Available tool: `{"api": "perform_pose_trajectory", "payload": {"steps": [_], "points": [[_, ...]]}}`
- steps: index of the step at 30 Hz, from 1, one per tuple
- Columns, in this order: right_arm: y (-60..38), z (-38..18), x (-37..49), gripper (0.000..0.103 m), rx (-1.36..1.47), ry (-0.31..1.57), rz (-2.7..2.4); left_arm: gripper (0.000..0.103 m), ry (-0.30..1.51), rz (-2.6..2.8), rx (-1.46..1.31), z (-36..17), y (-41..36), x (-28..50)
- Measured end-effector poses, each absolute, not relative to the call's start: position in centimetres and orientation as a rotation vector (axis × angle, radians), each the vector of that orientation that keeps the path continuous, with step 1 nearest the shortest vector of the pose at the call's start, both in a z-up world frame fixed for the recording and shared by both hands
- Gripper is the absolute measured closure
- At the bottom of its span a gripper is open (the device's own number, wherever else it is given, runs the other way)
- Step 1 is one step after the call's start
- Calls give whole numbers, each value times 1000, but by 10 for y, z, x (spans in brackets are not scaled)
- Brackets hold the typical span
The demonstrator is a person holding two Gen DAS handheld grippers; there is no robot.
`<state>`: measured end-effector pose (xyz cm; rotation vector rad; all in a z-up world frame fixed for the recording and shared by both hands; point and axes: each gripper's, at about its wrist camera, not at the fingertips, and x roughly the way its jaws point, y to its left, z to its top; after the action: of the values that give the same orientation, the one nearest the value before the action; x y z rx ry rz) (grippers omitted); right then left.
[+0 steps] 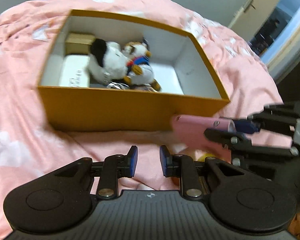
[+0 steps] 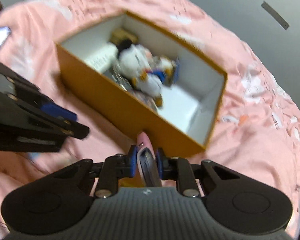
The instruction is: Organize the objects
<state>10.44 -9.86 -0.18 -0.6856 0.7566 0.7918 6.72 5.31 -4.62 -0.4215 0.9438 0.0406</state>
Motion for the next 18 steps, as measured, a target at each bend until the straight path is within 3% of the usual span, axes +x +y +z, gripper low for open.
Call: {"api": "perform_pose_trajectory", "payload": {"steps": [8, 13, 18], "points": [[-74, -49, 88, 85, -578, 843, 832, 77, 934, 110, -511, -41, 78, 56], [-87, -49, 79, 70, -470, 972, 945, 76, 975, 83, -560, -50, 77, 57], [-116, -45, 90, 63, -311, 1047, 882, 61, 1019, 90, -608, -64, 80, 59]]}}
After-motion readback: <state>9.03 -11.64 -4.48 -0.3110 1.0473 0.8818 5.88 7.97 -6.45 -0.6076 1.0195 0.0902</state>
